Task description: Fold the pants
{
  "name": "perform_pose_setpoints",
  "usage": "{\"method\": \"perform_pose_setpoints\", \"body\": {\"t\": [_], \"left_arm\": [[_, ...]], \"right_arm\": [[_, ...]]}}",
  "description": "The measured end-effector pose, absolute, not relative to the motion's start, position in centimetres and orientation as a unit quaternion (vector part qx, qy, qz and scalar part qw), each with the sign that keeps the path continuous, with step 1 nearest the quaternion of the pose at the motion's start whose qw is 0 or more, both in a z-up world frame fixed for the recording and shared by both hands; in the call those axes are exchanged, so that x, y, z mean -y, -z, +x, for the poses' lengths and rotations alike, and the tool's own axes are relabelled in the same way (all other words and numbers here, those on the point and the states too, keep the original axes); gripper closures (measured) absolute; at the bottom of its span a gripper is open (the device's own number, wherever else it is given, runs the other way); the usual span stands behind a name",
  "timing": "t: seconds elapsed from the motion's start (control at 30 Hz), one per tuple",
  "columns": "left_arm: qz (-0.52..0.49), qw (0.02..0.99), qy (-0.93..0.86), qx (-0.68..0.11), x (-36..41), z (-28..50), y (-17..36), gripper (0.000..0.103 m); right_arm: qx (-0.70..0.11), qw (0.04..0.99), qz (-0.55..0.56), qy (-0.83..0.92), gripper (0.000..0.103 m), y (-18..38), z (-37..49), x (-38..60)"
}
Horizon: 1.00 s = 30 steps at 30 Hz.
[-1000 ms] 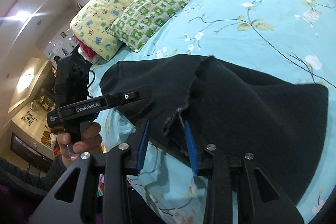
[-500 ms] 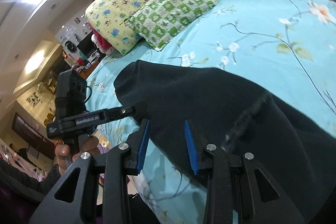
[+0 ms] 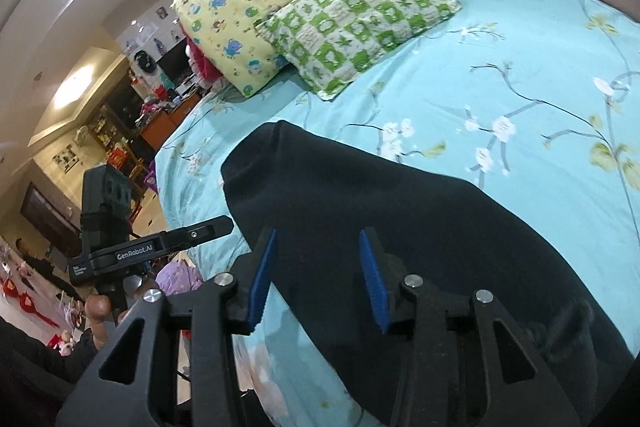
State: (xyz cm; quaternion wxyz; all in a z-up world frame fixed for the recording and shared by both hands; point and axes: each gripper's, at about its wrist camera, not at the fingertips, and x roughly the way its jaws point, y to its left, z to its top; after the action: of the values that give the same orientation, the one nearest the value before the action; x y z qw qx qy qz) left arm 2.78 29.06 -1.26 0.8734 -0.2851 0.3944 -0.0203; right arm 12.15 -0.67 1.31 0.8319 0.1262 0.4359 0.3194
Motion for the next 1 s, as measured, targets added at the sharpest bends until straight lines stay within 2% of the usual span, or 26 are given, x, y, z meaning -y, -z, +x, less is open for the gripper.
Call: {"method": "perform_pose_setpoints", "body": {"t": [0.13,0.23,0.43,0.7,0.83,1.0], "left_arm": [[-0.297,0.870,0.005,-0.393,-30.8,2.9,1.7,0.057],[-0.305,0.868,-0.004,-0.392,-31.5,3.3,2.0,0.052],[-0.321,0.860,-0.006,-0.397,-32.5,4.7,3.1,0.052],[-0.326,0.856,-0.012,-0.400,-33.3,6.7,3.6,0.047],[-0.332,0.854,-0.012,-0.400,-33.6,7.3,3.9,0.046],[-0.327,0.857,-0.011,-0.399,-33.2,8.2,4.0,0.040]], "right_arm": [[-0.435,0.833,0.109,-0.325,0.059,-1.4,13.4,-0.8],[-0.437,0.830,0.103,-0.331,0.059,-1.4,14.4,-1.8],[-0.447,0.824,0.076,-0.341,0.059,-1.0,17.3,-4.3],[-0.426,0.828,-0.018,-0.364,0.052,-0.7,22.3,-9.7],[-0.453,0.805,-0.023,-0.382,0.052,0.7,25.0,-11.6],[-0.481,0.776,-0.063,-0.403,0.052,2.9,26.4,-13.9]]}}
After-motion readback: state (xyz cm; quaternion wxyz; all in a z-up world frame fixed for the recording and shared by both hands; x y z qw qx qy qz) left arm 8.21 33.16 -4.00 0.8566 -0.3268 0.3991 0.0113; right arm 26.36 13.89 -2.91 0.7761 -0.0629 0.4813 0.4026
